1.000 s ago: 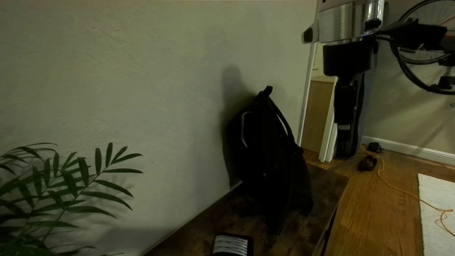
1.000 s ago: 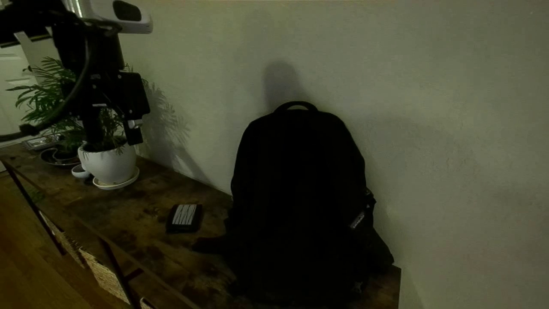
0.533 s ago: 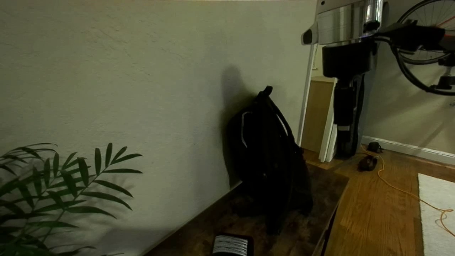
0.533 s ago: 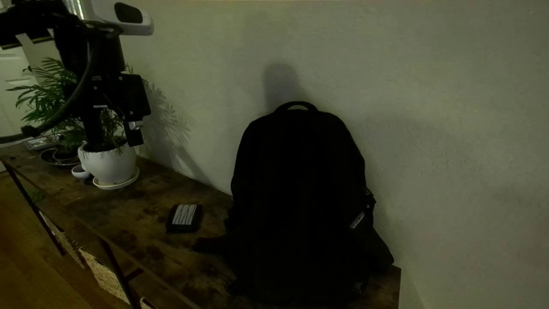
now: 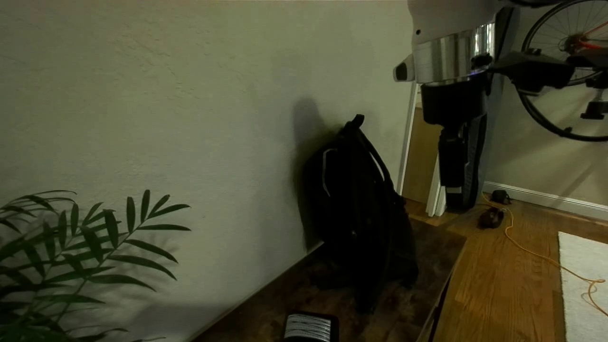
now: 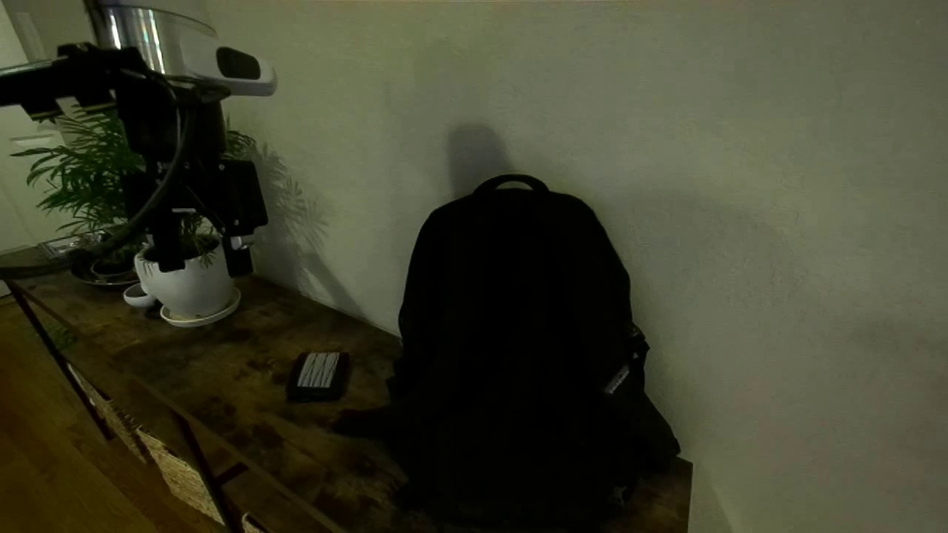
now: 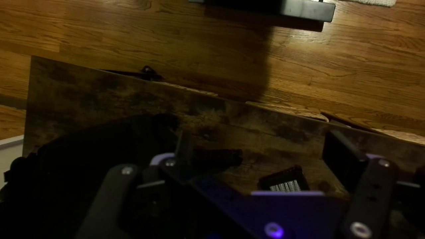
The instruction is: Put the object inside the black bag
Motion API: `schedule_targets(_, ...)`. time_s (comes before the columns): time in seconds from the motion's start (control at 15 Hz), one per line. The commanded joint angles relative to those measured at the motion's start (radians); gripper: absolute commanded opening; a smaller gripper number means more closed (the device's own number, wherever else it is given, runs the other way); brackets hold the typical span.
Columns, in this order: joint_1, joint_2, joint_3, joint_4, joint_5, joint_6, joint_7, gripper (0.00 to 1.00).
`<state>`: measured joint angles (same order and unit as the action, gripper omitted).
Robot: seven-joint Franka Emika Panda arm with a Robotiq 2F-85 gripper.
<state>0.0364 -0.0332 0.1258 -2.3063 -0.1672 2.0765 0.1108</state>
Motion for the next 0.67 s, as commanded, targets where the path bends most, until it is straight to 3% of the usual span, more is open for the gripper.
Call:
schedule_targets(0.0, 0.024, 0.055, -0.009, 0.030, -0.022, 0.020, 0.032, 1.00)
schedule_targets(0.6, 0.075, 0.161, -0.008, 0.055, -0.089, 0.099, 0.113, 1.00)
